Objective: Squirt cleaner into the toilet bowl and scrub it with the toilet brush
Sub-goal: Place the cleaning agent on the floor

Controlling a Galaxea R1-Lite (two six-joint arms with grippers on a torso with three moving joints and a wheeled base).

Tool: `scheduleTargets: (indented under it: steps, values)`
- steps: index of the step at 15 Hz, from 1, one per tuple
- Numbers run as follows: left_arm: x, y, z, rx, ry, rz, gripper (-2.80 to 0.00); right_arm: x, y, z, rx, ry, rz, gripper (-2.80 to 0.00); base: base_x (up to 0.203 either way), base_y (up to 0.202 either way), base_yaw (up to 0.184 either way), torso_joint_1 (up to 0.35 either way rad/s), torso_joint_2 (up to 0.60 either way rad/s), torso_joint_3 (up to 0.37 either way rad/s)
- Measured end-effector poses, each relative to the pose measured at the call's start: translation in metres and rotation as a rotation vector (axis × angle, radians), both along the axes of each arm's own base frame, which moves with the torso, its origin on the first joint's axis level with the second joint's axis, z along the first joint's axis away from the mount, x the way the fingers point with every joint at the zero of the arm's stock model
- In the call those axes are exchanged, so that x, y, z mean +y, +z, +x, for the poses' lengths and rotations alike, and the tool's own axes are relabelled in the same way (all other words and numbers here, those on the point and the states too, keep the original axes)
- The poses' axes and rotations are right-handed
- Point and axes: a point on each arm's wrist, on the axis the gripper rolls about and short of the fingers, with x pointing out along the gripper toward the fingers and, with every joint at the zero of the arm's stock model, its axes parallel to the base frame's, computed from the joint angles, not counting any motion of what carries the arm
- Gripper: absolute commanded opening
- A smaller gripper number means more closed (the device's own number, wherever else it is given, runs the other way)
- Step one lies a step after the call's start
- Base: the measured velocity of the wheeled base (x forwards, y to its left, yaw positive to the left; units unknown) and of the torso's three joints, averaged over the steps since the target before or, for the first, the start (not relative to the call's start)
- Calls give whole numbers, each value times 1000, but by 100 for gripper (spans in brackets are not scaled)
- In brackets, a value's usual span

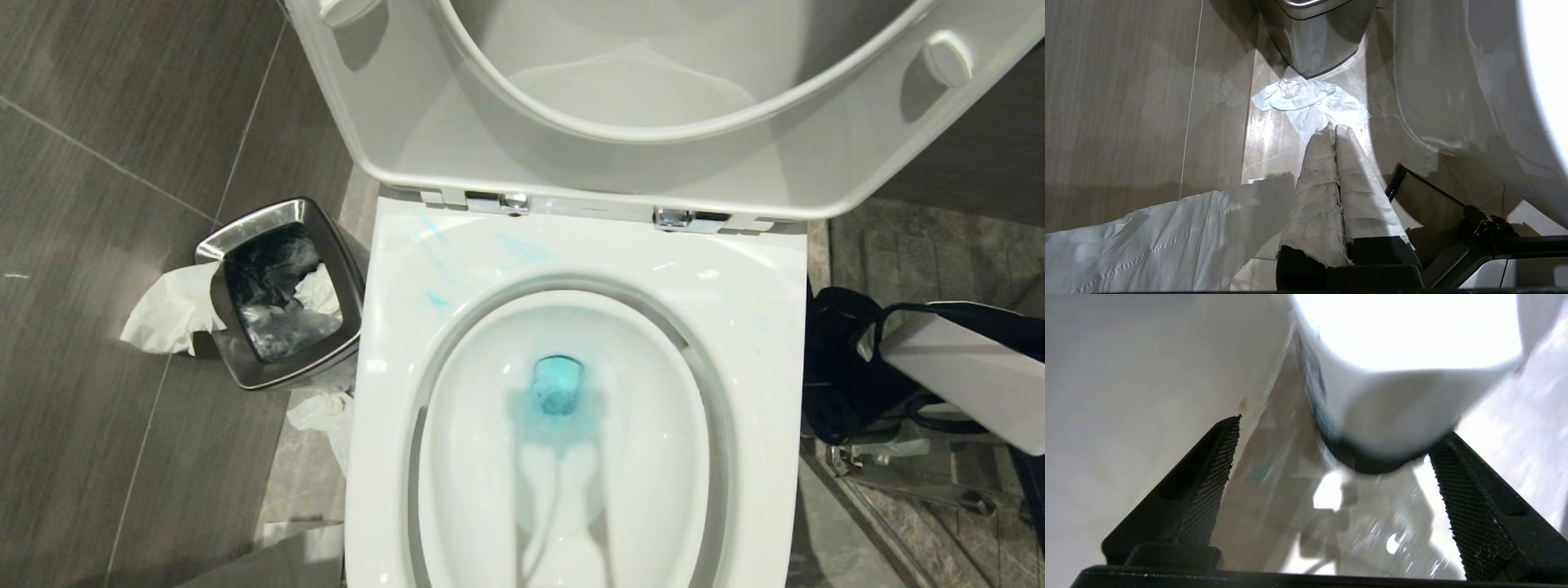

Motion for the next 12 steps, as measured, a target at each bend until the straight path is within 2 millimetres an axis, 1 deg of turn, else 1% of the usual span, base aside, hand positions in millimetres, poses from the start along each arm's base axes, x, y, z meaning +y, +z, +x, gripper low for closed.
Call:
scheduleTargets:
  steps: [2, 6, 12]
  values:
    - [0, 0, 0, 0, -5, 17, -280, 3, 3, -9, 22, 15, 31, 0, 0, 0, 0, 0, 0, 0]
    - [0, 0, 0, 1, -11, 34, -280, 5, 11, -20, 22, 25, 54, 0, 0, 0, 0, 0, 0, 0]
    - [0, 0, 0, 1, -4, 12, -280, 4, 12, -40, 64, 22, 61, 0, 0, 0, 0, 0, 0, 0]
